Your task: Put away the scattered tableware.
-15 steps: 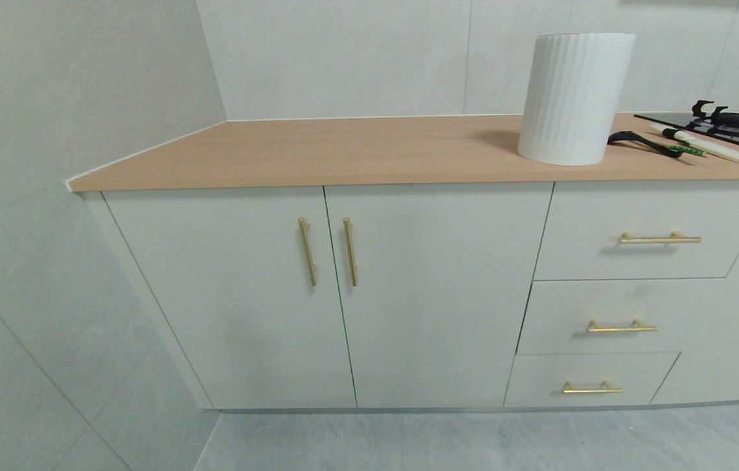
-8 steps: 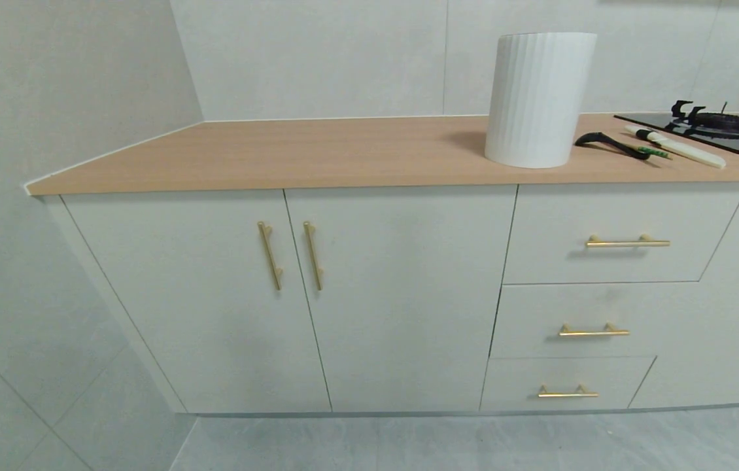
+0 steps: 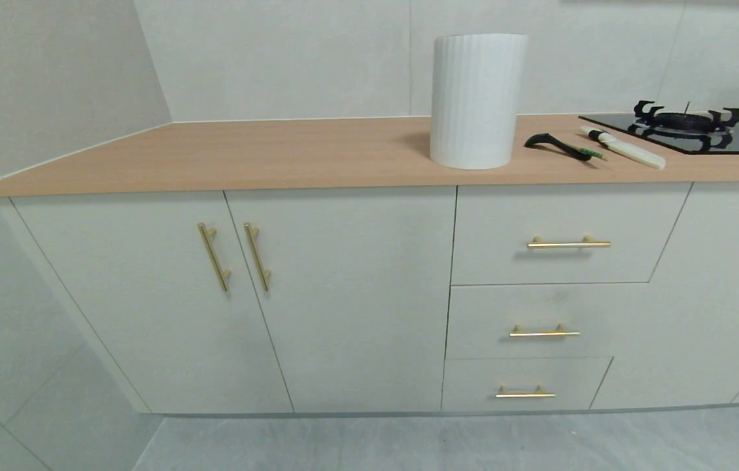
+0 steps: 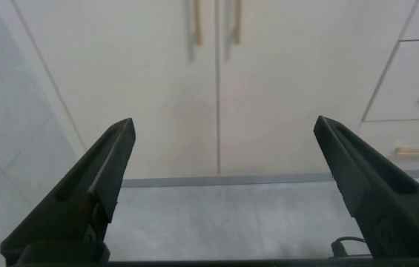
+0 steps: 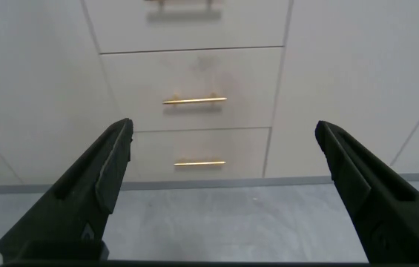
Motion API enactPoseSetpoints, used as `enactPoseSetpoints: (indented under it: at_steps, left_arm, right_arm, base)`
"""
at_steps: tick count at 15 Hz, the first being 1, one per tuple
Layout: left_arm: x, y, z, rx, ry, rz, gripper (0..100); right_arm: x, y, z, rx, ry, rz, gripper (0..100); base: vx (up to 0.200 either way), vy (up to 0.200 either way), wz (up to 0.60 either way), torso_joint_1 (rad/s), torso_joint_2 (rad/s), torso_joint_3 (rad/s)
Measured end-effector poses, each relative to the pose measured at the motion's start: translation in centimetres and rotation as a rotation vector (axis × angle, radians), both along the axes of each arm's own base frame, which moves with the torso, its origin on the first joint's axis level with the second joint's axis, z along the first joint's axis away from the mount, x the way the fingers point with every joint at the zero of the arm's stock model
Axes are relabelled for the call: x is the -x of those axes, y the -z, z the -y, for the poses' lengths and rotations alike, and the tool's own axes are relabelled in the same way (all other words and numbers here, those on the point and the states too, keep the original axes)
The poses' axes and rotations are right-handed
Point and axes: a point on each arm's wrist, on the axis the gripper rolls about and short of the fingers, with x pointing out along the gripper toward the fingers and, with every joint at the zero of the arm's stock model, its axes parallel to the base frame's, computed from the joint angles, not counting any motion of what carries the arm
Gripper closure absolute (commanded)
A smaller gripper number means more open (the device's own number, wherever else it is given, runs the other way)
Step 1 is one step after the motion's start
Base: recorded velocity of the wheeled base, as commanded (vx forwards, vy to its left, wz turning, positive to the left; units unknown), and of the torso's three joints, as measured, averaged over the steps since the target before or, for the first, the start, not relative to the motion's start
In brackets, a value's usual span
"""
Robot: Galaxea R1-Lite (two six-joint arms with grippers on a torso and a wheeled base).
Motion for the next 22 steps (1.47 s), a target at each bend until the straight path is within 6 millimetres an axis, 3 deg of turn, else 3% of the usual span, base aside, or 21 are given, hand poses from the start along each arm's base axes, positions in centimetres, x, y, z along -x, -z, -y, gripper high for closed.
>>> enactPoseSetpoints:
  at_steps: [8,13,22]
  left_arm:
    - [0.0,0.01,0.0,0.0,0.0,-0.001,0]
    - [0.0,0.01,0.0,0.0,0.0,-0.001,0]
    - [0.0,0.0,0.0,0.0,0.0,0.0,0]
  right_arm:
    - [0.0,0.0,0.0,-0.001,0.0,0.0,0]
    - [0.0,0.0,0.0,-0.001,0.0,0.0,0]
    - [0.0,0.0,0.0,-0.001,0.0,0.0,0]
  base:
    - [0.0,0.0,0.0,0.0,0.0,0.0]
    - [0.2,0.0,0.0,0.002,0.01,0.003]
    - [0.0,0.0,0.0,0.0,0.0,0.0]
